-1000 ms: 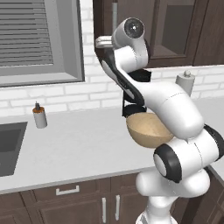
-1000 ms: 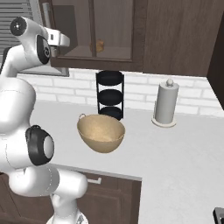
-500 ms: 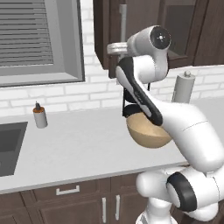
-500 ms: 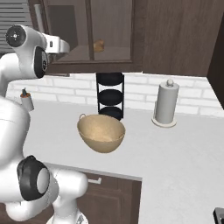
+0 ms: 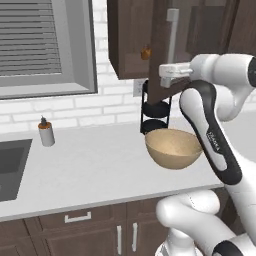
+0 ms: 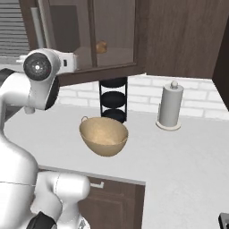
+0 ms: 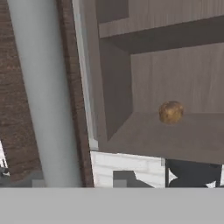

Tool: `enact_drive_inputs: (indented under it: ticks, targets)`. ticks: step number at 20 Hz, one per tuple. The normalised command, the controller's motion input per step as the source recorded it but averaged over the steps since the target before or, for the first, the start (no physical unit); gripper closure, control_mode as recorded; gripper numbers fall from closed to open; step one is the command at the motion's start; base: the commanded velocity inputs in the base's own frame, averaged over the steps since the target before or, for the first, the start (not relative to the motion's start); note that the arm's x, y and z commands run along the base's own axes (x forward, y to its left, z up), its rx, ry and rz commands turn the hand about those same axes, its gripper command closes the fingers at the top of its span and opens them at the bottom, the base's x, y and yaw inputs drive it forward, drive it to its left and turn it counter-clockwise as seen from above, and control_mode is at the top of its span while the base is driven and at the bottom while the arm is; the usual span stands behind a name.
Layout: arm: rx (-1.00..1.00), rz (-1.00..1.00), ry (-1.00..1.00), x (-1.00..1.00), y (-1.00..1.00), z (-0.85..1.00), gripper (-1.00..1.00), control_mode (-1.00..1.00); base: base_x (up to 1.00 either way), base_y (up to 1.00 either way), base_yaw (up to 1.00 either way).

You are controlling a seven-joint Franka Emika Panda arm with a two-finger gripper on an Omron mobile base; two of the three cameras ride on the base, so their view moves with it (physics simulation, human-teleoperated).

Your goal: Open the cabinet, pick up the bread from the cabinet and place it in the basket. Then move the basket to the dining counter.

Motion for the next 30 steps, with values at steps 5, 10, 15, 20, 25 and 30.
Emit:
enact_drive_inputs:
  ticks: [5, 10, 15, 20, 25, 30]
  targets:
    - [-0.05, 0.11, 0.08, -0.99, -1.00, -0.04, 1.00, -1.00, 0.00, 0.00, 0.00]
    - [-0.06, 0.00, 0.16, -0.28, -0.96, -0.12, 1.00, -1.00, 0.00, 0.00, 0.00]
    - [0.00, -0.08, 0.13, -0.49, -0.32, 0.00, -1.00, -1.00, 0.00, 0.00, 0.00]
    - [-0.06, -0.16, 0.02, -0.78, -0.02, 0.05, -1.00, -1.00, 0.00, 0.00, 0.00]
    - [-0.28, -0.28, 0.09, -0.86, 0.26, 0.21, -1.00, -1.00, 0.00, 0.00, 0.00]
    - [-0.61, -0.14, 0.29, -0.08, 0.98, 0.20, -1.00, -1.00, 0.00, 0.00, 0.00]
